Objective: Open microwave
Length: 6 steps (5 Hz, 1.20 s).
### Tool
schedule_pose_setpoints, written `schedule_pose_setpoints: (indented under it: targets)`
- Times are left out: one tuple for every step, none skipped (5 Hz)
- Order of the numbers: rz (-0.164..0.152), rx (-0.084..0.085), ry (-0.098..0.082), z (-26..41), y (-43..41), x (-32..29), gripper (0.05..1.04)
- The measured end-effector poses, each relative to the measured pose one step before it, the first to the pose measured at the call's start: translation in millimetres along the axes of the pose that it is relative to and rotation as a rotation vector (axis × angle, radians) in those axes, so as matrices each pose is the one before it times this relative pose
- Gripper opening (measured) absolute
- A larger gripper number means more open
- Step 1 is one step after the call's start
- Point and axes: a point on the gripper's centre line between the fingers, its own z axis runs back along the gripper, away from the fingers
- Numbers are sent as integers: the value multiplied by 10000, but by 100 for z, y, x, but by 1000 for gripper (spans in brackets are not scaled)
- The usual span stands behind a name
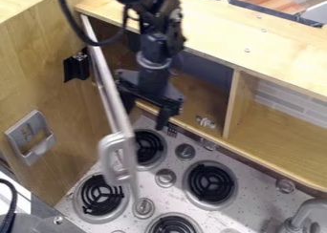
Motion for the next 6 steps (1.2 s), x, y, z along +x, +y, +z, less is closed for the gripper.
schedule_pose_setpoints:
  targets:
    - [800, 16, 122, -447, 2228, -416, 998]
    - [484, 171, 54, -305, 1992, -105, 998]
    - [453, 93, 72, -244, 1537, -210, 998]
    - [299, 100, 108, -223, 1126, -252, 998]
    - [122, 64, 58, -134, 454, -121, 998]
    - [41, 80, 15, -72, 365, -57, 998]
